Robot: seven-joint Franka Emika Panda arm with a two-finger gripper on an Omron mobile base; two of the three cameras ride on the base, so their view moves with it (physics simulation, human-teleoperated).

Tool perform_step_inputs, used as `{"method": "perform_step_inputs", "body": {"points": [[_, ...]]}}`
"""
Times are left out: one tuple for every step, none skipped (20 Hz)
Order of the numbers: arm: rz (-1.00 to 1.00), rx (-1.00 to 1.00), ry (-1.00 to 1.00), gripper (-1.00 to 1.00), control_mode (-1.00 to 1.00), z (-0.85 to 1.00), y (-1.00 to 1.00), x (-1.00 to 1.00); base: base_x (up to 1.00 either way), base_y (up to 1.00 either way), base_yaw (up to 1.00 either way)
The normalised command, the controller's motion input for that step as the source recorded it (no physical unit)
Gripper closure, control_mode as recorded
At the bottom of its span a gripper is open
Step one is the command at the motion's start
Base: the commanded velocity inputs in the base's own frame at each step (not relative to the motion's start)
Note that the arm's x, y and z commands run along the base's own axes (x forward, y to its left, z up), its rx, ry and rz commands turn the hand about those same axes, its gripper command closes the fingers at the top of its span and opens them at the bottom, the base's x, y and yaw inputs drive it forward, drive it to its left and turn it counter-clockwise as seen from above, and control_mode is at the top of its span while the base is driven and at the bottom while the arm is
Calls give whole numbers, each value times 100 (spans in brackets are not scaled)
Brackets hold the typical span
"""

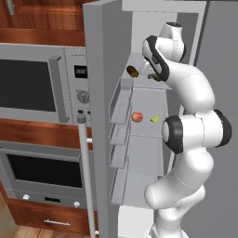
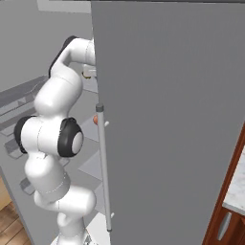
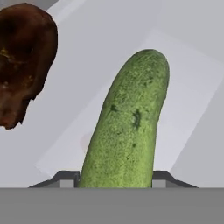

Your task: Take the cucumber and sweet potato from the highest rack and move them to the second highest rack where the lemon wedge and peach are located, to maximize freezer space. Close the freezer door after rearranging.

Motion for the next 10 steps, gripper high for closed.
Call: {"method": "perform_step_inputs", "body": {"points": [[0, 0, -2, 100, -100, -17, 22, -48, 0, 0, 0], [0, 0, -6, 100, -100, -18, 26, -57, 0, 0, 0], [0, 0, -9, 100, -100, -20, 21, -61, 0, 0, 0], [0, 0, -5, 100, -100, -24, 22, -59, 0, 0, 0], [0, 0, -6, 100, -100, -26, 26, -63, 0, 0, 0], [0, 0, -10, 100, -100, -25, 27, -69, 0, 0, 0], [0, 0, -6, 100, -100, -20, 28, -61, 0, 0, 0], [0, 0, -8, 100, -100, -19, 25, -64, 0, 0, 0], [0, -1, -9, 100, -100, -21, 35, -70, 0, 0, 0], [0, -1, -4, 100, -100, -16, 26, -68, 0, 0, 0]]}}
